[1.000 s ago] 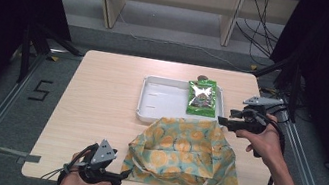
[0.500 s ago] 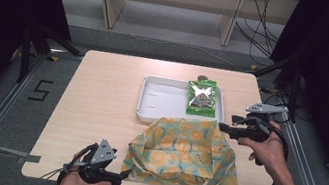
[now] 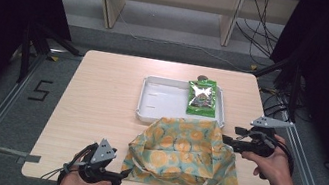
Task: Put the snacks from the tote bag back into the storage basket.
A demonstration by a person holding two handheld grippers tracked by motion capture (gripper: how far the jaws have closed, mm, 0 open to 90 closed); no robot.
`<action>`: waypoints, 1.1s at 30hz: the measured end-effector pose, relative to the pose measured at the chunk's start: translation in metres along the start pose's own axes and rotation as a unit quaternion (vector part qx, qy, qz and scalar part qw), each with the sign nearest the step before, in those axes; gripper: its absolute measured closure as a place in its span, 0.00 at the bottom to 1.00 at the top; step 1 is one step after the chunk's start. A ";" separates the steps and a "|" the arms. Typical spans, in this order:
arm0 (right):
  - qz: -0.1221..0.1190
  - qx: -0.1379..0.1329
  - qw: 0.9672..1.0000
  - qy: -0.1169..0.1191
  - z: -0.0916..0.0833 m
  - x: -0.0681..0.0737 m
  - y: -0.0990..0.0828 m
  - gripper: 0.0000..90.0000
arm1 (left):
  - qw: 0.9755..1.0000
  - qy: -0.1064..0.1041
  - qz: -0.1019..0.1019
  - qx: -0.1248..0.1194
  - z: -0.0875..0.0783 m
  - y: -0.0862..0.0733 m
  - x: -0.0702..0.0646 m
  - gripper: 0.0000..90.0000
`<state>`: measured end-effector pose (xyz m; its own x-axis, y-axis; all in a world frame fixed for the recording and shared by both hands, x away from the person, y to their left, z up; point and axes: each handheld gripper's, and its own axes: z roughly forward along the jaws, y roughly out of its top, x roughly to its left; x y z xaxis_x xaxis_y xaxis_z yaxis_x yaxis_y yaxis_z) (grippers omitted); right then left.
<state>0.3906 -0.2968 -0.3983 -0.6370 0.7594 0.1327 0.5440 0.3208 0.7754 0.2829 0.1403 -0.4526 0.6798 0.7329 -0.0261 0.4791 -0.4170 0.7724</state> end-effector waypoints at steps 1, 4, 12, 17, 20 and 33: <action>0.002 -0.002 1.000 0.003 -0.001 0.002 -0.004 0.40 | 1.000 0.000 -0.003 -0.001 0.000 0.000 -0.001 0.23; 0.003 0.009 1.000 0.000 -0.004 0.004 -0.009 0.40 | 1.000 -0.002 -0.004 -0.003 0.000 0.000 -0.001 0.23; -0.003 0.010 1.000 -0.012 -0.009 0.004 -0.019 0.39 | 1.000 -0.002 -0.003 -0.003 0.000 0.000 -0.001 0.23; 0.001 0.009 1.000 -0.018 -0.014 0.005 -0.029 0.39 | 1.000 0.000 -0.006 -0.003 0.000 0.000 -0.001 0.23; 0.000 0.006 1.000 -0.023 -0.018 0.006 -0.032 0.39 | 1.000 -0.001 0.006 -0.002 -0.001 0.001 0.000 0.23; 0.004 0.012 1.000 -0.019 -0.028 0.017 -0.052 0.39 | 1.000 -0.001 -0.002 -0.002 0.000 0.000 -0.001 0.23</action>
<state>0.3366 -0.3164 -0.4190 -0.6112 0.7830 0.1152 0.5624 0.3272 0.7594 0.2820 0.1392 -0.4525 0.6782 0.7342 -0.0306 0.4797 -0.4108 0.7754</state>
